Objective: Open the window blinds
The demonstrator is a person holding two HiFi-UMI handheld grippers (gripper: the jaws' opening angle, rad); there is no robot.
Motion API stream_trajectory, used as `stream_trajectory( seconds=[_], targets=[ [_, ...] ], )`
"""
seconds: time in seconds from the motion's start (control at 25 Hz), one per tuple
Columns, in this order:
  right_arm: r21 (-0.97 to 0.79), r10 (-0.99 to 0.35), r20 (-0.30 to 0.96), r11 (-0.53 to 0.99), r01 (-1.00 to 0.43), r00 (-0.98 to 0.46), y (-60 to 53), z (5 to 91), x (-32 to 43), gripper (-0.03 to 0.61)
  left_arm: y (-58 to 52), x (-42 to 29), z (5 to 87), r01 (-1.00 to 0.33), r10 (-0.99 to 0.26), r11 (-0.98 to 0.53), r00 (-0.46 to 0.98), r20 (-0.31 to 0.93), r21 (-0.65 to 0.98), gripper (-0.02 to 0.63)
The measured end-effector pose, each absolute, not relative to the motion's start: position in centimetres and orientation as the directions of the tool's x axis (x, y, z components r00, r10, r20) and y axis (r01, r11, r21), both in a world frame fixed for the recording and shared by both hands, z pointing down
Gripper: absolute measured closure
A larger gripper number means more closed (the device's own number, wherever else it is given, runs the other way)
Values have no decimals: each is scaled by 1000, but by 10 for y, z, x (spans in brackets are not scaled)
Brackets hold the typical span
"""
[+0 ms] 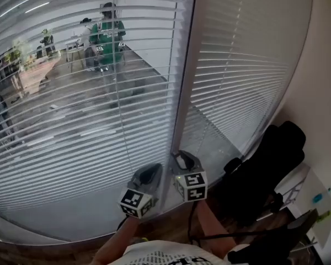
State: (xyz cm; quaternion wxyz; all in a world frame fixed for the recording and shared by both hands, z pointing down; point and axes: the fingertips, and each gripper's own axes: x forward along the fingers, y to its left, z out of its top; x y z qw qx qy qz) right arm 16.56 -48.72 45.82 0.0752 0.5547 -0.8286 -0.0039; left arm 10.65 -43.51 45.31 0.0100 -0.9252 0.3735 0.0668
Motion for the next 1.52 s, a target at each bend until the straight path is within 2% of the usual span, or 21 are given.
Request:
stream_trajectory(
  seconds=[0.56,0.88,1.24,1.52],
  targets=[
    [-1,-909,134,397,-918,-394,-495,451,170,445,-444,112,443,-690,-690,-722,711,-137,51,621],
    [-177,-897,115,405,-897,-427,-495,453,171,443,-444,114,447,-684,-681,-728,719,-139,34,621],
    [-207,-901,67,407,-889,-428,-494,453,169,442,-445,110,447,-690,-687,-724,715,-130,31,621],
    [-127,-908,65,404,-906,-414,-492,456,168,445,-445,113,449,-682,-679,-731,724,-125,22,621]
  ],
)
